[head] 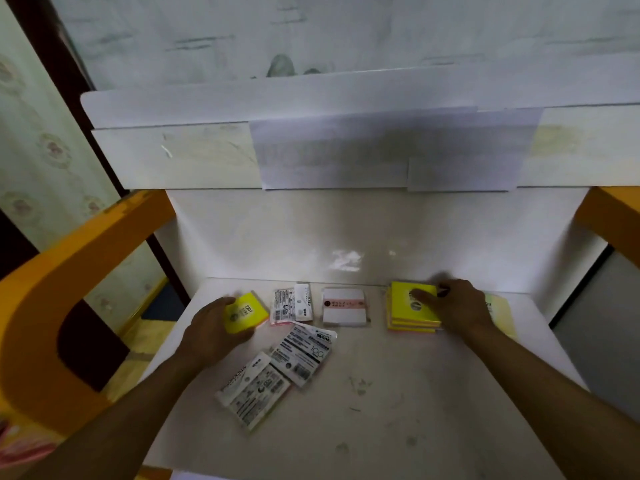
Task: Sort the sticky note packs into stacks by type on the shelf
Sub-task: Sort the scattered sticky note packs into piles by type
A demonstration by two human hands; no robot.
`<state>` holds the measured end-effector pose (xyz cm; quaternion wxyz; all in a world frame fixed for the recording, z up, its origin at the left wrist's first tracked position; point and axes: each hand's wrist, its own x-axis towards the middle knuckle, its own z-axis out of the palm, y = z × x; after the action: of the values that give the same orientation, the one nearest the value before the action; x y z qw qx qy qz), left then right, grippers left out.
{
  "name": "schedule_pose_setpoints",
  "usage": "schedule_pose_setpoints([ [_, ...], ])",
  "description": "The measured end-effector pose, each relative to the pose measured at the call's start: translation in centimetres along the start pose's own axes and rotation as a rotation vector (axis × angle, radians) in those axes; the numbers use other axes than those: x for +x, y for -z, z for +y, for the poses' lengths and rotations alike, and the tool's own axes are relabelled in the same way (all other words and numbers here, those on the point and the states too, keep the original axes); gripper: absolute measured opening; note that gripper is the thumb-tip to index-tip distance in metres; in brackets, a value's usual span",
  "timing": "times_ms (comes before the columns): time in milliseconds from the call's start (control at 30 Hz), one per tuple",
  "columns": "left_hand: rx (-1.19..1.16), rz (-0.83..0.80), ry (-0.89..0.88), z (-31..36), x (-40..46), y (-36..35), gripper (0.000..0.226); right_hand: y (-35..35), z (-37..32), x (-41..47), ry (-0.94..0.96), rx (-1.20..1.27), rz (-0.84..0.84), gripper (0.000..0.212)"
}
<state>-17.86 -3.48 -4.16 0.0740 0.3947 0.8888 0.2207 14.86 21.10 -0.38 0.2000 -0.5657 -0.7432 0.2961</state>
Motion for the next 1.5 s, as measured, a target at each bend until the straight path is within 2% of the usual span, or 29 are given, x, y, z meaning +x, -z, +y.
schedule_pose_setpoints([
  [133, -0.013, -0.024, 0.038, 0.0, 0.0, 0.3, 0.086, 0.0, -0.7, -0.1, 0.098, 0.090, 0.188, 0.052],
  [200, -0.052, -0.003, 0.030, 0.0, 0.0, 0.6, 0.088, 0.0, -2.1, -0.9, 0.176, 0.218, 0.200, 0.033],
  [267, -0.212, 0.019, 0.079, 0.4, -0.4, 1.2, 0.083, -0.7, -3.8, -1.9, 0.282, 0.200, 0.105, 0.016],
  [333, -0.419, 0.048, 0.140, 1.7, -0.8, 1.9, 0.071, -1.9, -5.6, -3.1, 0.369, 0.149, -0.004, 0.012],
  [433, -0.606, 0.083, 0.062, 5.3, -1.5, 2.8, 0.053, -3.5, -7.9, -5.0, 0.406, 0.204, -0.171, 0.008],
  [567, -0.813, -0.022, -0.008, 10.9, -2.3, 2.7, 0.047, -4.5, -10.0, -7.0, 0.302, 0.452, -0.429, 0.018],
  [633, -0.850, -0.056, -0.039, 13.1, -2.6, 1.7, 0.047, -4.4, -10.3, -7.6, 0.234, 0.538, -0.467, 0.024],
  [733, -0.872, -0.074, -0.088, 15.6, -3.2, -0.1, 0.052, -3.8, -10.3, -8.0, 0.174, 0.632, -0.423, 0.030],
  [867, -0.825, -0.075, -0.176, 17.4, -3.7, -1.7, 0.057, -2.6, -8.9, -6.6, 0.032, 0.780, -0.324, 0.022],
  [1000, -0.763, -0.172, -0.226, 17.9, -4.0, -2.2, 0.033, -0.7, -5.6, -3.3, 0.017, 0.761, -0.164, 0.008],
  [1100, -0.687, -0.230, -0.246, 16.9, -3.8, -2.2, 0.020, 1.0, -2.6, -0.7, -0.021, 0.722, -0.132, 0.024],
  [1233, -0.598, -0.219, -0.182, 14.4, -3.6, -2.3, 0.019, 2.2, 0.1, 1.3, -0.014, 0.611, -0.113, 0.054],
  [1367, -0.600, -0.178, -0.167, 13.7, -3.7, -2.2, 0.022, 2.0, 0.8, 1.5, -0.013, 0.601, -0.104, 0.052],
  [1500, -0.471, -0.167, -0.298, 14.5, -4.0, -2.5, 0.023, 1.5, 1.3, 1.2, 0.001, 0.625, -0.180, 0.044],
])
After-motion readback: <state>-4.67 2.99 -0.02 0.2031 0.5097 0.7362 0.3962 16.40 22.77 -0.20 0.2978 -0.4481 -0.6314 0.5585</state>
